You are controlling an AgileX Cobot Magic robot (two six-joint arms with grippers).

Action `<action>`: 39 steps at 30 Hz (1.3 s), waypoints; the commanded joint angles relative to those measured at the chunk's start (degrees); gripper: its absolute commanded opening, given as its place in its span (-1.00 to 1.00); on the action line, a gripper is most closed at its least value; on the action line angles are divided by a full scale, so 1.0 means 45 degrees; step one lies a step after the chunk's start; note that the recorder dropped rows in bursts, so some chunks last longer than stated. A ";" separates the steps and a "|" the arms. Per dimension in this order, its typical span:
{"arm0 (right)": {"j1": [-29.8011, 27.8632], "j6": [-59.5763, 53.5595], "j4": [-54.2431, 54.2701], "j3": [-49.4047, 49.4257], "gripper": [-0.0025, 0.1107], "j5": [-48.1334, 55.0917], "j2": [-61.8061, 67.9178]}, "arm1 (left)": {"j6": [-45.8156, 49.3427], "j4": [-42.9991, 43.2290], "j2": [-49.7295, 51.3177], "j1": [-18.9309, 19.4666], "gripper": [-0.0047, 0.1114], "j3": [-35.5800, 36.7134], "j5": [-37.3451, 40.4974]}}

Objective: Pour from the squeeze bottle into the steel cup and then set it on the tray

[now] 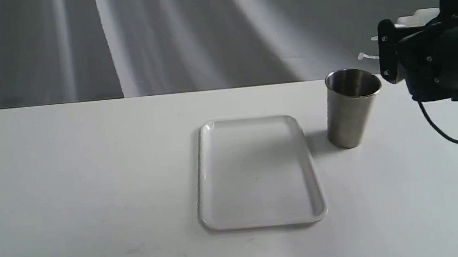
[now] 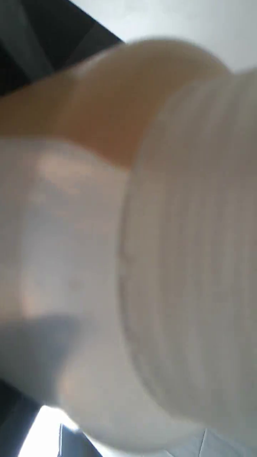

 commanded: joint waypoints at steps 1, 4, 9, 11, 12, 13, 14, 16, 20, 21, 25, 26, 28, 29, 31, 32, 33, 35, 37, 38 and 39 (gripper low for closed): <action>0.0041 -0.1252 -0.0432 -0.0108 -0.96 0.0528 -0.0139 | -0.0016 -0.0008 -0.0033 -0.0074 -0.92 0.0057 -0.0088; 0.0041 -0.1365 -0.0432 -0.0108 -0.96 0.0528 -0.0139 | -0.0016 -0.0008 -0.0033 -0.0074 -0.92 0.0057 -0.0088; 0.0041 -0.1365 -0.0432 -0.0108 -0.96 0.0578 -0.0139 | -0.0060 -0.0008 -0.0033 -0.0074 -0.92 0.0057 -0.0088; 0.0041 -0.1419 -0.0432 -0.0108 -0.96 0.0578 -0.0139 | -0.0060 -0.0008 -0.0033 -0.0074 -0.92 0.0057 -0.0088; 0.0041 -0.1416 -0.0432 -0.0108 -0.96 0.0603 -0.0139 | -0.0060 -0.0008 -0.0033 -0.0074 -0.92 0.0057 -0.0088; 0.0041 -0.1416 -0.0432 -0.0108 -0.96 0.0628 -0.0139 | -0.0060 -0.0008 -0.0033 -0.0074 -0.92 0.0057 -0.0088; 0.0041 -0.1416 -0.0432 -0.0108 -0.96 0.0628 -0.0139 | -0.0060 -0.0008 -0.0033 -0.0074 -0.92 0.0057 -0.0088; 0.0041 -0.1416 -0.0432 -0.0108 -0.96 0.0628 -0.0139 | -0.0060 -0.0008 -0.0033 -0.0074 -0.92 0.0057 -0.0088; 0.0069 -0.1416 -0.0432 -0.0108 -0.96 0.0623 -0.0139 | -0.0026 -0.0008 -0.0033 -0.0074 -0.92 0.0057 -0.0088; 0.0069 -0.1416 -0.0432 -0.0108 -0.96 0.0623 -0.0139 | -0.0026 -0.0008 -0.0033 -0.0074 -0.92 0.0057 -0.0088; 0.0064 -0.1446 -0.0432 -0.0108 -0.96 0.0623 -0.0139 | -0.0026 -0.0008 -0.0033 -0.0074 -0.92 0.0057 -0.0088; 0.0064 -0.1446 -0.0432 -0.0108 -0.96 0.0623 -0.0139 | -0.0026 -0.0008 -0.0033 -0.0074 -0.92 0.0057 -0.0088; 0.0064 -0.1446 -0.0432 -0.0108 -0.96 0.0623 -0.0139 | -0.0026 -0.0008 -0.0033 -0.0074 -0.92 0.0057 -0.0088; 0.0064 -0.1446 -0.0432 -0.0108 -0.96 0.0623 -0.0139 | -0.0026 -0.0008 -0.0033 -0.0074 -0.92 0.0057 -0.0088; 0.0064 -0.1446 -0.0432 -0.0108 -0.96 0.0623 -0.0139 | -0.0062 -0.0008 -0.0033 -0.0074 -0.92 0.0057 -0.0088; 0.0064 -0.1446 -0.0432 -0.0108 -0.96 0.0623 -0.0139 | -0.0062 -0.0008 -0.0033 -0.0074 -0.92 0.0057 -0.0088; 0.0064 -0.1446 -0.0432 -0.0108 -0.96 0.0623 -0.0139 | -0.0062 -0.0008 -0.0033 -0.0074 -0.92 0.0057 -0.0088; 0.0064 -0.1446 -0.0432 -0.0108 -0.96 0.0623 -0.0139 | -0.0062 -0.0008 -0.0033 -0.0074 -0.92 0.0057 -0.0088; 0.0064 -0.1446 -0.0432 -0.0108 -0.96 0.0623 -0.0139 | -0.0062 -0.0008 -0.0033 -0.0074 -0.92 0.0057 -0.0088; 0.0064 -0.1481 -0.0432 -0.0108 -0.96 0.0623 -0.0139 | -0.0062 -0.0008 -0.0033 -0.0074 -0.92 0.0057 -0.0088; 0.0064 -0.1606 -0.0432 -0.0108 -0.96 0.0623 -0.0139 | -0.0062 -0.0008 -0.0033 -0.0074 -0.92 0.0057 -0.0088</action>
